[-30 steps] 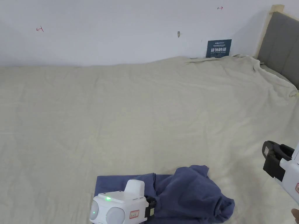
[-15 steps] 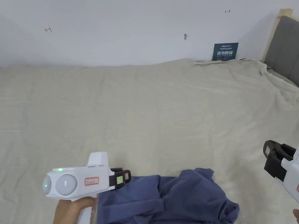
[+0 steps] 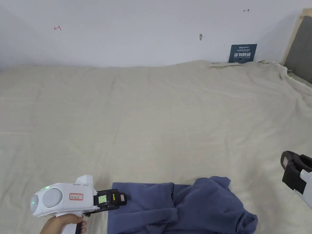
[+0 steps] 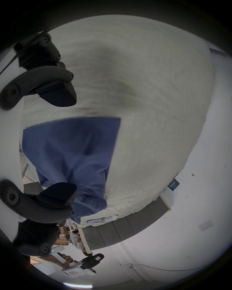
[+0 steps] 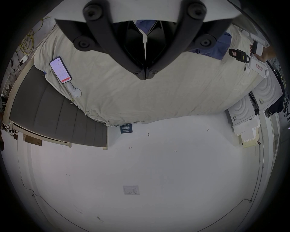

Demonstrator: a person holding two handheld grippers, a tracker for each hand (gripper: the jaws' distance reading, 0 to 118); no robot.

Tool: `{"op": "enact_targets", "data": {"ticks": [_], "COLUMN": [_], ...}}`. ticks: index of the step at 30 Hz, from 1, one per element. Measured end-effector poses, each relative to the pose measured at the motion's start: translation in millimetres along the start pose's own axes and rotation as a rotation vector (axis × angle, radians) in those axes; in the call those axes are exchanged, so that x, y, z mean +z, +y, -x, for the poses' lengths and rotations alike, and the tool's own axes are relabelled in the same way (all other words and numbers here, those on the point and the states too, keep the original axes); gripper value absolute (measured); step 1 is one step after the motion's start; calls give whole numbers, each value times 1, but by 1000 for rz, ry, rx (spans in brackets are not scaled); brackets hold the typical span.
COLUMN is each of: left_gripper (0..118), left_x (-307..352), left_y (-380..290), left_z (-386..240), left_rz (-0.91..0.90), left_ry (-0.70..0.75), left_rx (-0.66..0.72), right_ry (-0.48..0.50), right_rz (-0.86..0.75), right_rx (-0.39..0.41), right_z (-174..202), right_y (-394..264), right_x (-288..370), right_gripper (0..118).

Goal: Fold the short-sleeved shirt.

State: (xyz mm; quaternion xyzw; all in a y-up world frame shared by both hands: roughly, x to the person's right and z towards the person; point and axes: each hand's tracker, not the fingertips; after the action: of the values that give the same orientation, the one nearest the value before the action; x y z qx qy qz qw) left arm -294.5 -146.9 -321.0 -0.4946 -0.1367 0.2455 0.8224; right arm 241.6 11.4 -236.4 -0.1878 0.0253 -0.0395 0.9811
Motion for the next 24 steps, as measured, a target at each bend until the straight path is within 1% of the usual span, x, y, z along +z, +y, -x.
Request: {"op": "enact_targets", "data": {"ticks": [3,6,7,9,10,11,13,14,15,16,17,18,20,24], "left_gripper": [104,102,98,80,80,77,69,60,49,35,18,15,10,7], "left_x": [-12,-20,-22,-24,-26,-29,-31,-31,-30,-30,-30,-30,-29,-16], "left_y": [-1,-3,-3,-3,-2,-2,-2,-2,-3,-3,-4,-4,-6,-7], "left_z": [5,5,2,-4,-5,-8,-13,-14,-15,-16,-15,-16,-23,-36], "left_rz": [42,34,31,26,29,38,53,52,51,48,52,54,42,26], "left_ry": [27,22,14,14,5,14,74,80,91,87,61,33,70,87], "left_rx": [38,-2,-15,-30,-37,-48,-92,-112,-131,-139,-133,-114,-145,-185], "right_ry": [-1,-3,-5,-8,-8,-10,-11,-11,-12,-11,-10,-10,-9,-3], "right_rz": [6,10,12,16,16,17,20,20,20,21,20,20,22,20], "right_rx": [2,2,2,0,-2,-3,-3,-4,-4,-5,-5,-5,-6,-5], "right_z": [1,1,1,0,0,-1,-1,-1,-1,-1,-1,-2,-2,-1], "right_y": [-1,-1,-2,-2,-2,-3,-3,-3,-3,-3,-3,-3,-3,-2], "right_x": [-1,-2,-2,-3,-3,-3,-3,-3,-3,-3,-3,-3,-3,-3], "right_gripper": [0,0,0,0,0,0,0,0,0,0,0,0,0,0]}}
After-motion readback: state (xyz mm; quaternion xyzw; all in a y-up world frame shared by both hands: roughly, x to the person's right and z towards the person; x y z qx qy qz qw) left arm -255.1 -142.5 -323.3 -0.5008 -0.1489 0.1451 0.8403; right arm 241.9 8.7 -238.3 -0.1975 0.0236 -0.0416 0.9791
